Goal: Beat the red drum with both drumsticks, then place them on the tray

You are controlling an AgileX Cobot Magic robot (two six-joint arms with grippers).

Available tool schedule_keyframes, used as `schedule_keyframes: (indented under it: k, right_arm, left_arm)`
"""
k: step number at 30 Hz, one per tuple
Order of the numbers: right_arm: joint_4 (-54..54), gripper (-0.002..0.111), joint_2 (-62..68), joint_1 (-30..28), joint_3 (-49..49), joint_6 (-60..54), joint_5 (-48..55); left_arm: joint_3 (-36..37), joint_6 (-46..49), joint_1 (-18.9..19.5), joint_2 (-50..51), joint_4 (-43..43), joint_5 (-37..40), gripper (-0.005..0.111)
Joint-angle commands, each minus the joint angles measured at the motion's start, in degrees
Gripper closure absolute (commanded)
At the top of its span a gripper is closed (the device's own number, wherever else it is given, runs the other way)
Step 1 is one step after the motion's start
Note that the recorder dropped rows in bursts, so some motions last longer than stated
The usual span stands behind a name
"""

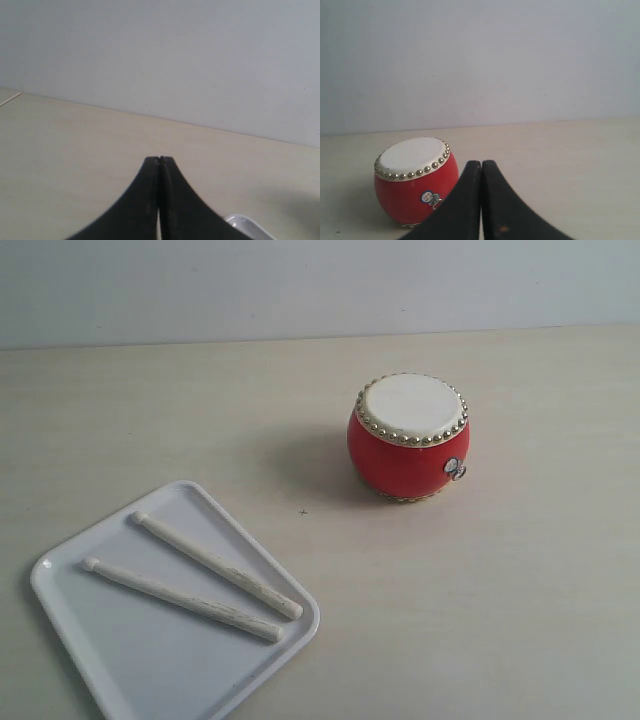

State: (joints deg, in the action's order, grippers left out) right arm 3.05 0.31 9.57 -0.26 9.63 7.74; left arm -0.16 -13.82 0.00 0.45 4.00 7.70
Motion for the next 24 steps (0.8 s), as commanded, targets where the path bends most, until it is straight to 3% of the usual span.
schedule_keyframes:
  k: [1,24]
  right_arm:
    - [-2.39,0.108,-0.31,-0.22,0.26,-3.99,0.59]
    - [-3.05,0.108,-0.31,-0.22,0.26,-3.99,0.47]
  left_arm:
    - [0.16,0.06,0.1,0.11,-0.22,0.06,0.107]
    - [0.16,0.06,0.1,0.11,-0.22,0.06,0.107]
